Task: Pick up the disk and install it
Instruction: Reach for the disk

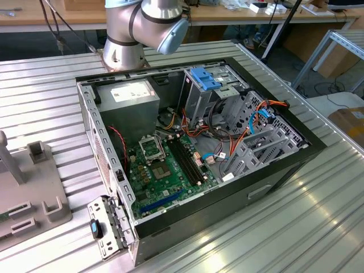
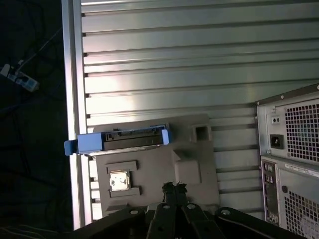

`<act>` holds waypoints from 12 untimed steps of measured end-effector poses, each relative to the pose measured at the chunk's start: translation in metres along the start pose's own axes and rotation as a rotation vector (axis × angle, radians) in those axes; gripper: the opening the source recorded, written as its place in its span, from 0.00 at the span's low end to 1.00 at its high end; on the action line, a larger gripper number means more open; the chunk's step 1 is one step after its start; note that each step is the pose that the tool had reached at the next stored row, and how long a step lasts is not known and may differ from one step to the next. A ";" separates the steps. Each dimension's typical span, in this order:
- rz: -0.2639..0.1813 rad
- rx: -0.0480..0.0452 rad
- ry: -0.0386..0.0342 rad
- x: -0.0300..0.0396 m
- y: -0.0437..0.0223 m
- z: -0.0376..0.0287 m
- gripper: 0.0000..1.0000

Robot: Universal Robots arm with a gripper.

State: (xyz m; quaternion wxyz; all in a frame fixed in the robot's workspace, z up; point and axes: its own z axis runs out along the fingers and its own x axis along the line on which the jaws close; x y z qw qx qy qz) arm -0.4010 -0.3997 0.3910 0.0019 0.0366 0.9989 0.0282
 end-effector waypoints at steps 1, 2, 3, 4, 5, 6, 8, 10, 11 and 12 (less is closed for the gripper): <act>0.000 -0.0003 -0.0011 0.0043 -0.0003 0.0000 0.11; 0.000 -0.0008 -0.0022 0.0081 -0.0006 0.0001 0.11; 0.000 -0.0017 -0.0040 0.0143 -0.0013 0.0001 0.11; 0.000 -0.0020 -0.0048 0.0172 -0.0015 0.0000 0.11; 0.000 -0.0020 -0.0050 0.0180 -0.0016 0.0000 0.11; 0.000 -0.0022 -0.0053 0.0194 -0.0016 0.0001 0.11; 0.000 -0.0022 -0.0066 0.0254 -0.0021 0.0000 0.11; 0.000 -0.0023 -0.0077 0.0302 -0.0025 0.0000 0.11; 0.000 -0.0024 -0.0082 0.0324 -0.0026 0.0000 0.11; 0.000 -0.0025 -0.0086 0.0350 -0.0028 0.0000 0.11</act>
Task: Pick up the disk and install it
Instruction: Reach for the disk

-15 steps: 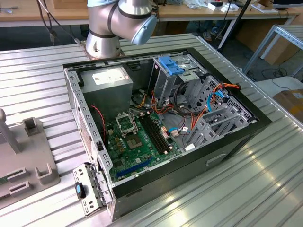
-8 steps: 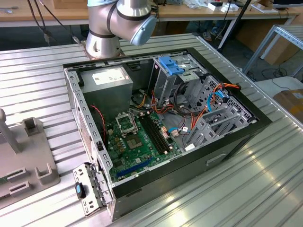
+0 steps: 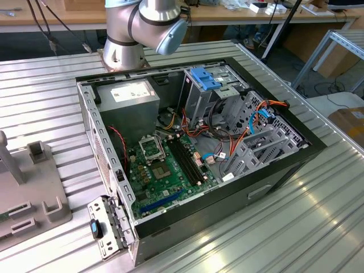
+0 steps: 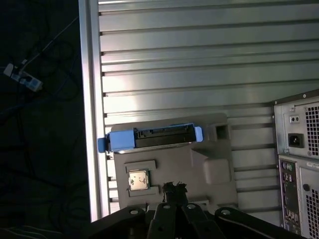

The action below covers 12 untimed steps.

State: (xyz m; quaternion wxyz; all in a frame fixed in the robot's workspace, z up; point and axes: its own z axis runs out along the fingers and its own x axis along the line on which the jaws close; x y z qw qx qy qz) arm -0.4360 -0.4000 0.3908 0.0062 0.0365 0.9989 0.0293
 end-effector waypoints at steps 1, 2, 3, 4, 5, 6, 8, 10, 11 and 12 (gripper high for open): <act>0.000 0.0000 0.0000 0.0006 -0.0001 0.0000 0.11; 0.000 0.0000 -0.0001 0.0007 -0.0001 0.0000 0.11; 0.000 0.0000 -0.0001 0.0009 -0.0001 0.0000 0.11; 0.000 0.0000 -0.0001 0.0010 -0.0001 0.0000 0.11; 0.000 -0.0001 -0.0001 0.0011 -0.0001 0.0000 0.11; 0.000 0.0000 -0.0001 0.0013 -0.0001 0.0000 0.11; 0.000 0.0000 -0.0001 0.0027 0.0002 0.0001 0.11; 0.000 0.0000 -0.0001 0.0055 0.0013 0.0001 0.11; 0.000 0.0000 -0.0001 0.0063 0.0020 0.0002 0.11; 0.000 -0.0001 -0.0003 0.0077 0.0035 0.0004 0.11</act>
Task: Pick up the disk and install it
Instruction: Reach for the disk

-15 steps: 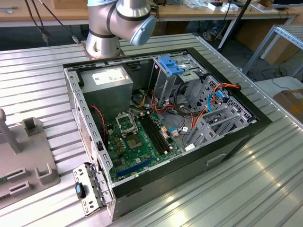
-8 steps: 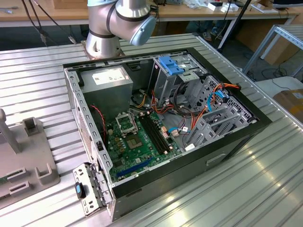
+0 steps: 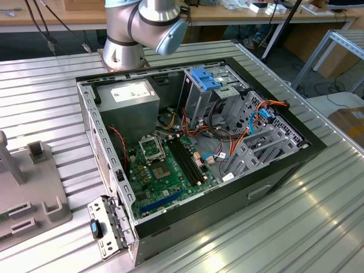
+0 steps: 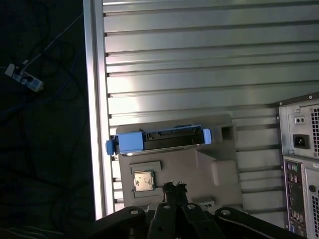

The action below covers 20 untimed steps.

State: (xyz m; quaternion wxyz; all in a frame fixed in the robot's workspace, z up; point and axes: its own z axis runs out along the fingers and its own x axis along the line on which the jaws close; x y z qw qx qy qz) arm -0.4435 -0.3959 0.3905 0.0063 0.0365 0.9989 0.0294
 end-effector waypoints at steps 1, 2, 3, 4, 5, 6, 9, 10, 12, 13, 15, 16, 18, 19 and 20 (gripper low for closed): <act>0.000 0.0001 0.0002 0.0022 0.0035 0.0002 0.11; 0.000 0.0001 0.0002 0.0034 0.0058 0.0004 0.11; 0.000 0.0002 0.0002 0.0044 0.0078 0.0005 0.11; 0.000 0.0001 0.0002 0.0062 0.0112 0.0008 0.11; 0.000 0.0001 0.0002 0.0075 0.0134 0.0010 0.11; 0.000 0.0001 0.0001 0.0091 0.0157 0.0012 0.11; 0.000 0.0001 0.0002 0.0144 0.0194 0.0015 0.11; 0.000 0.0001 0.0002 0.0151 0.0197 0.0015 0.11; 0.000 0.0001 0.0002 0.0166 0.0197 0.0015 0.11; 0.000 0.0001 0.0002 0.0167 0.0197 0.0015 0.11; 0.000 0.0001 0.0003 0.0171 0.0196 0.0015 0.11; 0.000 0.0001 0.0001 0.0184 0.0196 0.0016 0.11; 0.000 0.0001 0.0002 0.0226 0.0225 0.0021 0.11; 0.000 0.0001 0.0001 0.0230 0.0241 0.0025 0.11; 0.000 0.0001 0.0001 0.0233 0.0251 0.0026 0.11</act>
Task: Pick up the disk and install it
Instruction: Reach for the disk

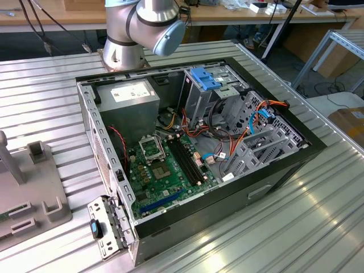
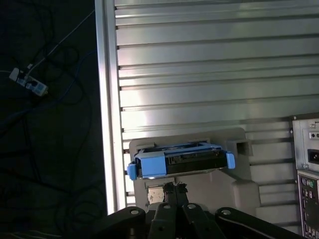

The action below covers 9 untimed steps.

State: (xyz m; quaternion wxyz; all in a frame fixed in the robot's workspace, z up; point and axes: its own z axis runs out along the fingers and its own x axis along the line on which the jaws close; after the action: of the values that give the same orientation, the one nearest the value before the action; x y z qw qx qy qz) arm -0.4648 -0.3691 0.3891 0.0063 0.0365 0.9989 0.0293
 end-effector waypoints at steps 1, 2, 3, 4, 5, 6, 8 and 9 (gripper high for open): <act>0.000 -0.0001 -0.0001 0.0004 0.0005 0.0002 0.11; 0.000 0.0000 0.0001 0.0006 0.0007 0.0001 0.11; 0.000 0.0001 0.0001 0.0008 0.0006 0.0001 0.11; 0.000 0.0000 0.0000 0.0021 0.0007 0.0003 0.11; 0.000 0.0001 0.0001 0.0050 0.0007 0.0004 0.11; 0.000 0.0000 0.0000 0.0074 0.0009 0.0006 0.11; 0.000 0.0000 0.0000 0.0087 0.0010 0.0007 0.11; 0.000 0.0000 0.0000 0.0090 0.0010 0.0007 0.11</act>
State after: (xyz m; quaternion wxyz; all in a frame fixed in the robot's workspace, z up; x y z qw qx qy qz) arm -0.4737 -0.3673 0.3884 0.0063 0.0365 0.9989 0.0293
